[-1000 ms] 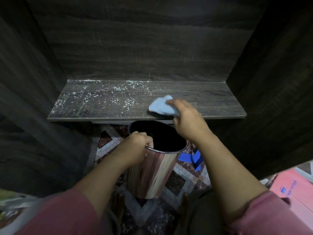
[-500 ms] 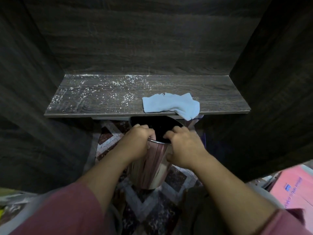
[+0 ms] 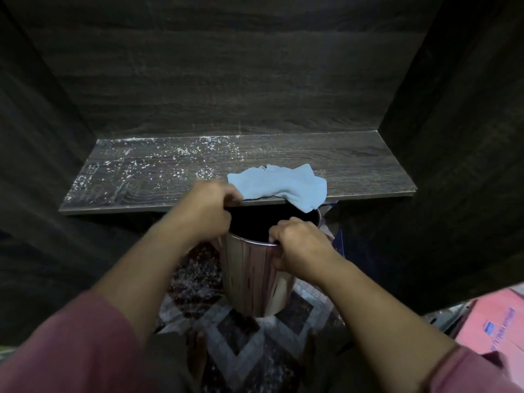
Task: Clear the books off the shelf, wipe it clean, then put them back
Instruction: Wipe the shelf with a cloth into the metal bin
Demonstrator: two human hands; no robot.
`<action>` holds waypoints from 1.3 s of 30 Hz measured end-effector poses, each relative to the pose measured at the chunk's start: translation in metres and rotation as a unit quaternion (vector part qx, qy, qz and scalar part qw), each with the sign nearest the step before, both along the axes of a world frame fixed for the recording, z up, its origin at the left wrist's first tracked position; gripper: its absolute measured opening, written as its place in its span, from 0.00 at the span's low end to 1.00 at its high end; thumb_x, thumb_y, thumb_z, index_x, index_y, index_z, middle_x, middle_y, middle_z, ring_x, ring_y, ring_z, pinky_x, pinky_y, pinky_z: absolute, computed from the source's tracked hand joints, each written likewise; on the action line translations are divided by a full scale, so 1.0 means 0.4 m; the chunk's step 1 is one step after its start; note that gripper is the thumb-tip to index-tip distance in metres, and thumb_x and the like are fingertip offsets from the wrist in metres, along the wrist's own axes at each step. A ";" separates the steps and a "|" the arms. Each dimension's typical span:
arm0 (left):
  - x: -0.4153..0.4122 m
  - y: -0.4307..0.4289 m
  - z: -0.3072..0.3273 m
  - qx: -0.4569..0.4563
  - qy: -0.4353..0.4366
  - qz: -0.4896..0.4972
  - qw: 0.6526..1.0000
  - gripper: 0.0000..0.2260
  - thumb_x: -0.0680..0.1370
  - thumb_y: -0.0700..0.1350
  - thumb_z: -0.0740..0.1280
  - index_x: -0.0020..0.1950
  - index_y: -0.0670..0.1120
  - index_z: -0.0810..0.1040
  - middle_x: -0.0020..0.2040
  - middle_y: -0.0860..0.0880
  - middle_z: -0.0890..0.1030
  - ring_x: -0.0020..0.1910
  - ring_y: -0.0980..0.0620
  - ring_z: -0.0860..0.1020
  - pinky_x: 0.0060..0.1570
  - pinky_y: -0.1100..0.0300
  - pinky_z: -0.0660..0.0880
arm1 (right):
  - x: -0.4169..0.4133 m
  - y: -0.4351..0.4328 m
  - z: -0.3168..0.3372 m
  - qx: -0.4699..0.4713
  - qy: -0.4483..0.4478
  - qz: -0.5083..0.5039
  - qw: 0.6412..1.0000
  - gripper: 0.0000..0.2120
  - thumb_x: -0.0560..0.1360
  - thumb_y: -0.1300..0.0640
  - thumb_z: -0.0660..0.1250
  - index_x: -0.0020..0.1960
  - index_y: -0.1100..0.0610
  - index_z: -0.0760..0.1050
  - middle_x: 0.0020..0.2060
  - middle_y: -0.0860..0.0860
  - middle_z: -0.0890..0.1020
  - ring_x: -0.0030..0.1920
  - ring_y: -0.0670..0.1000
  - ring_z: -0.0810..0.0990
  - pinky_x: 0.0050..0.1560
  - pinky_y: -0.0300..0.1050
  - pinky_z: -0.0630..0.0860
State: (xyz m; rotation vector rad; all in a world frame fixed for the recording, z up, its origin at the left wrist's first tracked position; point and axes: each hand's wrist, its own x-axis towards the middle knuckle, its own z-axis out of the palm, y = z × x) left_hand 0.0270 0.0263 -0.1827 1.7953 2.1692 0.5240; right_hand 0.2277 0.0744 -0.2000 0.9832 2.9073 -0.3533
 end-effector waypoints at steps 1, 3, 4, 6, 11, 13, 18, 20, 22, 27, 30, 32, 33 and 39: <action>-0.011 0.029 0.021 0.015 0.013 0.006 1.000 0.19 0.69 0.36 0.65 0.56 0.52 0.81 0.52 0.51 0.77 0.56 0.50 0.73 0.59 0.59 0.71 | 0.002 0.003 -0.002 -0.003 -0.003 0.003 1.000 0.15 0.70 0.53 0.70 0.56 0.53 0.75 0.53 0.50 0.77 0.57 0.53 0.72 0.50 0.46 0.64; -0.012 0.094 0.045 0.055 0.047 -0.018 0.997 0.18 0.71 0.39 0.66 0.59 0.51 0.79 0.54 0.49 0.77 0.59 0.47 0.73 0.61 0.55 0.70 | 0.007 0.008 -0.007 -0.010 -0.006 0.006 1.000 0.14 0.69 0.54 0.70 0.54 0.53 0.75 0.52 0.50 0.77 0.56 0.53 0.72 0.48 0.45 0.63; -0.002 0.122 0.046 0.068 0.058 -0.045 0.995 0.18 0.72 0.42 0.67 0.62 0.51 0.77 0.57 0.48 0.77 0.60 0.46 0.73 0.62 0.53 0.70 | 0.009 0.008 -0.009 -0.013 -0.006 0.009 1.000 0.13 0.69 0.54 0.71 0.53 0.52 0.75 0.52 0.50 0.77 0.55 0.53 0.73 0.48 0.45 0.64; 0.026 0.166 0.031 0.070 0.065 -0.115 0.989 0.21 0.73 0.48 0.69 0.66 0.51 0.73 0.62 0.47 0.76 0.63 0.46 0.71 0.65 0.53 0.68 | 0.014 0.008 -0.011 -0.024 -0.013 0.009 1.000 0.12 0.68 0.54 0.71 0.51 0.53 0.75 0.51 0.51 0.78 0.55 0.54 0.74 0.49 0.46 0.66; 0.060 0.219 -0.026 0.047 0.101 -0.216 0.970 0.27 0.75 0.56 0.68 0.72 0.52 0.67 0.70 0.51 0.71 0.71 0.50 0.67 0.69 0.53 0.64 | 0.013 0.020 -0.007 -0.053 -0.042 0.002 0.998 0.10 0.69 0.57 0.71 0.43 0.49 0.71 0.47 0.50 0.77 0.53 0.55 0.77 0.44 0.44 0.63; 0.062 0.221 -0.038 0.034 0.100 -0.199 0.974 0.26 0.75 0.56 0.68 0.71 0.53 0.67 0.68 0.52 0.73 0.67 0.50 0.70 0.64 0.53 0.68 | 0.011 0.023 -0.009 -0.066 -0.057 0.004 0.996 0.14 0.70 0.58 0.72 0.39 0.49 0.66 0.45 0.50 0.77 0.52 0.55 0.78 0.44 0.43 0.62; 0.051 0.215 -0.033 0.088 0.014 -0.172 0.981 0.18 0.78 0.49 0.68 0.66 0.48 0.73 0.61 0.48 0.79 0.58 0.48 0.76 0.51 0.60 0.69 | 0.000 0.027 -0.014 -0.077 -0.060 0.011 0.995 0.13 0.69 0.57 0.73 0.41 0.48 0.68 0.50 0.52 0.81 0.52 0.56 0.79 0.46 0.41 0.64; 0.014 0.212 -0.019 0.111 0.004 -0.132 0.985 0.18 0.78 0.49 0.68 0.66 0.47 0.73 0.59 0.46 0.80 0.56 0.46 0.78 0.49 0.61 0.69 | -0.007 0.024 -0.018 -0.079 -0.056 0.011 0.995 0.12 0.69 0.57 0.73 0.41 0.48 0.69 0.49 0.53 0.81 0.52 0.57 0.79 0.45 0.42 0.64; -0.036 0.208 -0.006 0.133 0.022 -0.094 0.986 0.19 0.77 0.50 0.69 0.66 0.47 0.72 0.59 0.45 0.80 0.56 0.44 0.78 0.51 0.58 0.71 | -0.016 0.021 -0.025 -0.091 -0.056 0.011 0.994 0.10 0.69 0.57 0.73 0.41 0.50 0.72 0.47 0.54 0.81 0.50 0.58 0.80 0.43 0.42 0.66; -0.163 0.202 0.035 0.162 0.124 -0.029 0.978 0.19 0.76 0.47 0.69 0.65 0.44 0.72 0.59 0.42 0.78 0.56 0.40 0.77 0.52 0.53 0.72 | -0.049 0.018 -0.039 -0.090 -0.050 0.026 0.994 0.08 0.69 0.59 0.70 0.40 0.51 0.72 0.46 0.54 0.81 0.50 0.58 0.80 0.41 0.43 0.71; -0.226 0.216 0.060 0.169 0.198 0.000 0.966 0.19 0.75 0.47 0.70 0.64 0.44 0.74 0.59 0.40 0.76 0.52 0.36 0.78 0.50 0.44 0.76 | -0.067 0.019 -0.041 -0.071 -0.043 0.044 0.996 0.05 0.70 0.60 0.68 0.43 0.52 0.74 0.48 0.54 0.81 0.52 0.58 0.80 0.42 0.42 0.68; -0.243 0.235 0.075 0.168 0.241 0.017 0.956 0.19 0.74 0.46 0.71 0.63 0.43 0.75 0.59 0.40 0.74 0.47 0.34 0.78 0.45 0.42 0.77 | -0.078 0.020 -0.039 -0.060 -0.040 0.054 0.996 0.05 0.71 0.59 0.68 0.47 0.53 0.76 0.49 0.53 0.81 0.53 0.57 0.79 0.44 0.44 0.69; -0.244 0.247 0.081 0.166 0.264 0.024 0.950 0.18 0.74 0.45 0.71 0.62 0.43 0.75 0.58 0.39 0.73 0.44 0.33 0.78 0.42 0.42 0.77 | -0.083 0.020 -0.038 -0.053 -0.040 0.057 0.996 0.06 0.71 0.59 0.67 0.48 0.54 0.76 0.50 0.53 0.81 0.54 0.57 0.79 0.45 0.44 0.70; -0.201 0.314 0.062 0.123 0.411 -0.001 0.903 0.06 0.70 0.38 0.70 0.45 0.41 0.76 0.45 0.38 0.75 0.34 0.40 0.76 0.29 0.54 0.67 | -0.106 0.029 -0.035 -0.046 -0.048 0.049 0.997 0.08 0.73 0.58 0.66 0.52 0.54 0.77 0.53 0.52 0.80 0.57 0.56 0.78 0.50 0.45 0.69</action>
